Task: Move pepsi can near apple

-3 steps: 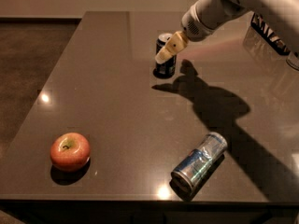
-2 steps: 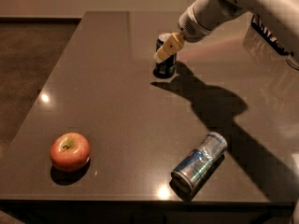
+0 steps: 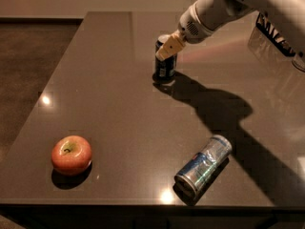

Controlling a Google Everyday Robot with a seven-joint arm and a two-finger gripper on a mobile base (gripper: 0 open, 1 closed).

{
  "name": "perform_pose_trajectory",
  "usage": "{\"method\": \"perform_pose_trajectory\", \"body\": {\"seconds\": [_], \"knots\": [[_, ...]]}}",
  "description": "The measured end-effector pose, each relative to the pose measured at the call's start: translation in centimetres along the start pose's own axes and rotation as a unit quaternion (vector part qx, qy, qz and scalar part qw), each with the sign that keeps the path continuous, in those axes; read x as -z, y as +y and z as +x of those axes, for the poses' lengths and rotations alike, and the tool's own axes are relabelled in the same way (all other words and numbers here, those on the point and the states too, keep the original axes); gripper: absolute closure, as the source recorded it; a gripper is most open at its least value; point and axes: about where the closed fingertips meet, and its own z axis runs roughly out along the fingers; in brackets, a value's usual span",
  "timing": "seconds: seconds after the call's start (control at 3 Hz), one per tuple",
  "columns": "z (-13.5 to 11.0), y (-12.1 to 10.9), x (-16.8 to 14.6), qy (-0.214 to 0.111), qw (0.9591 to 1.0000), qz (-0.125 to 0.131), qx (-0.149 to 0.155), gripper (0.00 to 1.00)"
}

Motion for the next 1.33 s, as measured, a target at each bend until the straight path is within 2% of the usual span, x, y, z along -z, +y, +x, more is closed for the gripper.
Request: {"method": "perform_pose_trajectory", "body": {"seconds": [0.33, 0.67, 1.0, 1.33], "knots": [[-0.5, 3.0, 1.9, -0.02, 0.9992, -0.022, 0.026, 0.89], [-0.6, 7.6, 4.0, -0.033, 0.9951, -0.052, 0.078, 1.0], [-0.7, 12.6, 4.8, -0.03, 0.986, -0.083, 0.142, 1.0], [-0.5, 16.9, 3.9, -0.027, 0.9744, -0.124, 0.185, 1.0]]}}
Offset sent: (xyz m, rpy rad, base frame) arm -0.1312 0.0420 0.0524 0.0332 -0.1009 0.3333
